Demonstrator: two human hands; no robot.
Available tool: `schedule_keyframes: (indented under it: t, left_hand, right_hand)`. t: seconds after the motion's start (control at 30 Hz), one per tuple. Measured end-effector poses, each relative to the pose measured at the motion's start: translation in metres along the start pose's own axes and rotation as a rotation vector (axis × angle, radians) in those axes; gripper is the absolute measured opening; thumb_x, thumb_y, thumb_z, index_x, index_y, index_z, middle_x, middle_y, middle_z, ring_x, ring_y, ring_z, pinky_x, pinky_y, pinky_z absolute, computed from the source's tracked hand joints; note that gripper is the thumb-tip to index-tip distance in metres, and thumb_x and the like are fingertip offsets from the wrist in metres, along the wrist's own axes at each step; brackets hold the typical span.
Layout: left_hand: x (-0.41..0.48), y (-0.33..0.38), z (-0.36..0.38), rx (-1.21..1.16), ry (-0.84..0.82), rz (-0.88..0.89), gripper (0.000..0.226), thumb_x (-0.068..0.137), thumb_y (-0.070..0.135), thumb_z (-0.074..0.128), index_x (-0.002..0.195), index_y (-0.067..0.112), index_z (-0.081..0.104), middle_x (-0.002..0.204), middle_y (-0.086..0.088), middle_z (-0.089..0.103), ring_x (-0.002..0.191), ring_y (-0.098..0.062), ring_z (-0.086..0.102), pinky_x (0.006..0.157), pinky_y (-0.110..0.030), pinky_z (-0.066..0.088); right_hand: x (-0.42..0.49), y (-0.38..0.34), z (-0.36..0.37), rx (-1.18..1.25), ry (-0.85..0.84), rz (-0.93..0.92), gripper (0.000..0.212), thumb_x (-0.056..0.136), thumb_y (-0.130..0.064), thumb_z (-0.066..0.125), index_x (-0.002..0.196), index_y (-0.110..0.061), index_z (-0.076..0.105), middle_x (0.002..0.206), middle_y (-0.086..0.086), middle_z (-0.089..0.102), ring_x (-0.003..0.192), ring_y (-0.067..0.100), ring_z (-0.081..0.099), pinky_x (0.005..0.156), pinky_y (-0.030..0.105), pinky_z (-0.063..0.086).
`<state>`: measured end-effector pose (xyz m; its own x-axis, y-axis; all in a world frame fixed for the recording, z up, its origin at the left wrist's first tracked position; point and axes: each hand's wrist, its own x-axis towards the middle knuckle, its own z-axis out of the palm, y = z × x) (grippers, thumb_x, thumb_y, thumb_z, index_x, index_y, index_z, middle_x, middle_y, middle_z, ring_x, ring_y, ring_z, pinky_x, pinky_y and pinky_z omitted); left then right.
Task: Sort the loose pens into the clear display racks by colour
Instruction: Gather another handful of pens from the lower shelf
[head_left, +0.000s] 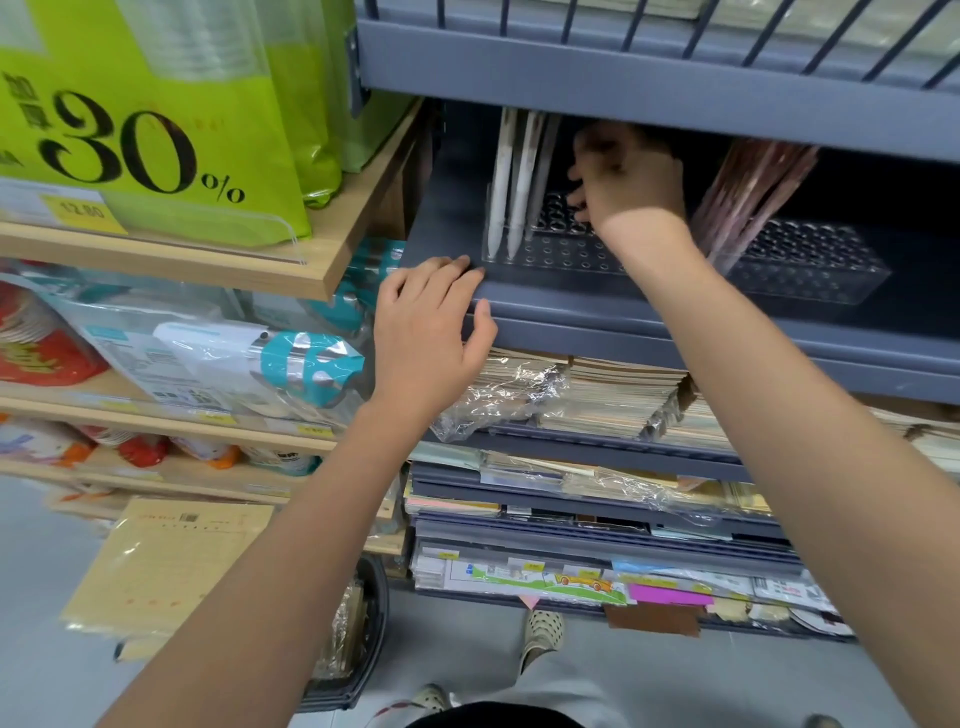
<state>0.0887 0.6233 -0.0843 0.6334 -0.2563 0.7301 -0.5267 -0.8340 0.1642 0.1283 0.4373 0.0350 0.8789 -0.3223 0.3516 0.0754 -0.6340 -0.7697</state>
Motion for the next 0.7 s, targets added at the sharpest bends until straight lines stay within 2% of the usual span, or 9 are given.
schedule_keyframes:
  t: [0.07, 0.13, 0.2, 0.27, 0.3, 0.43, 0.57, 0.63, 0.7]
  left_hand:
    - [0.005, 0.002, -0.011, -0.057, -0.106, -0.058, 0.038, 0.098, 0.033, 0.047, 0.123, 0.014, 0.067, 0.129, -0.002, 0.066, 0.125, -0.019, 0.054, 0.107, -0.039, 0.030]
    - [0.009, 0.004, -0.025, -0.205, -0.173, -0.140, 0.037, 0.099, 0.033, 0.050, 0.128, 0.016, 0.065, 0.131, -0.001, 0.065, 0.127, -0.018, 0.053, 0.111, -0.038, 0.031]
    - [0.010, 0.009, -0.043, -0.461, -0.167, -0.275, 0.034, 0.098, 0.031, 0.055, 0.128, 0.018, 0.064, 0.126, 0.004, 0.066, 0.118, -0.010, 0.057, 0.105, -0.027, 0.041]
    - [0.008, 0.018, -0.063, -0.689, -0.147, -0.400, 0.028, 0.098, 0.029, 0.056, 0.122, 0.021, 0.068, 0.115, 0.012, 0.068, 0.106, 0.002, 0.061, 0.091, -0.012, 0.046]
    - [0.005, 0.023, -0.072, -0.784, -0.139, -0.438, 0.024, 0.098, 0.027, 0.056, 0.118, 0.021, 0.069, 0.110, 0.013, 0.070, 0.103, 0.002, 0.064, 0.088, -0.011, 0.047]
    - [-0.030, 0.033, -0.096, -1.055, -0.152, -0.551, 0.021, 0.097, 0.029, 0.052, 0.101, 0.025, 0.072, 0.100, 0.005, 0.076, 0.093, -0.013, 0.072, 0.079, -0.024, 0.057]
    - [-0.100, 0.037, -0.088, -1.146, -0.298, -0.731, 0.023, 0.097, 0.033, 0.052, 0.096, 0.026, 0.074, 0.096, -0.004, 0.076, 0.085, -0.022, 0.073, 0.070, -0.025, 0.057]
    - [-0.146, 0.037, -0.071, -1.112, -0.438, -0.883, 0.022, 0.100, 0.025, 0.054, 0.093, 0.022, 0.074, 0.095, -0.007, 0.077, 0.081, -0.024, 0.073, 0.067, -0.024, 0.057]
    - [-0.194, 0.036, -0.050, -1.039, -0.562, -1.070, 0.023, 0.102, 0.014, 0.053, 0.093, 0.014, 0.073, 0.094, -0.011, 0.077, 0.077, -0.026, 0.073, 0.062, -0.021, 0.055]
  right_hand:
    - [-0.010, 0.002, -0.009, 0.096, 0.046, 0.007, 0.022, 0.087, -0.025, 0.046, 0.077, -0.040, 0.058, 0.079, 0.000, 0.071, 0.070, 0.025, 0.069, 0.076, 0.050, 0.058]
    - [-0.027, 0.004, -0.019, 0.183, 0.057, 0.007, 0.018, 0.088, -0.025, 0.050, 0.078, -0.037, 0.060, 0.072, -0.006, 0.068, 0.058, 0.015, 0.066, 0.066, 0.044, 0.059]
    - [-0.046, 0.004, -0.031, 0.216, 0.035, -0.003, 0.015, 0.085, -0.026, 0.050, 0.082, -0.034, 0.062, 0.077, -0.005, 0.070, 0.061, 0.011, 0.067, 0.061, 0.036, 0.057]
    - [-0.068, 0.005, -0.046, 0.228, 0.022, 0.000, 0.016, 0.086, -0.023, 0.050, 0.088, -0.027, 0.065, 0.081, -0.003, 0.071, 0.067, 0.012, 0.070, 0.061, 0.029, 0.057]
    - [-0.082, 0.006, -0.053, 0.235, 0.015, 0.001, 0.015, 0.090, -0.023, 0.052, 0.091, -0.022, 0.067, 0.081, -0.002, 0.072, 0.071, 0.013, 0.071, 0.062, 0.028, 0.058]
    - [-0.141, 0.027, -0.080, 0.286, -0.046, 0.049, 0.016, 0.095, -0.024, 0.057, 0.095, -0.017, 0.071, 0.083, -0.001, 0.074, 0.077, 0.015, 0.072, 0.066, 0.025, 0.059]
    - [-0.207, 0.092, -0.085, 0.321, -0.081, 0.258, 0.016, 0.097, -0.021, 0.057, 0.093, -0.022, 0.072, 0.085, -0.002, 0.075, 0.076, 0.013, 0.072, 0.065, 0.020, 0.057]
    - [-0.251, 0.143, -0.078, 0.305, -0.089, 0.448, 0.016, 0.096, -0.019, 0.059, 0.089, -0.023, 0.073, 0.082, -0.001, 0.075, 0.074, 0.012, 0.072, 0.065, 0.023, 0.058]
    - [-0.298, 0.200, -0.070, 0.288, -0.069, 0.669, 0.014, 0.095, -0.014, 0.061, 0.086, -0.017, 0.072, 0.074, -0.001, 0.073, 0.063, 0.008, 0.070, 0.064, 0.028, 0.057]
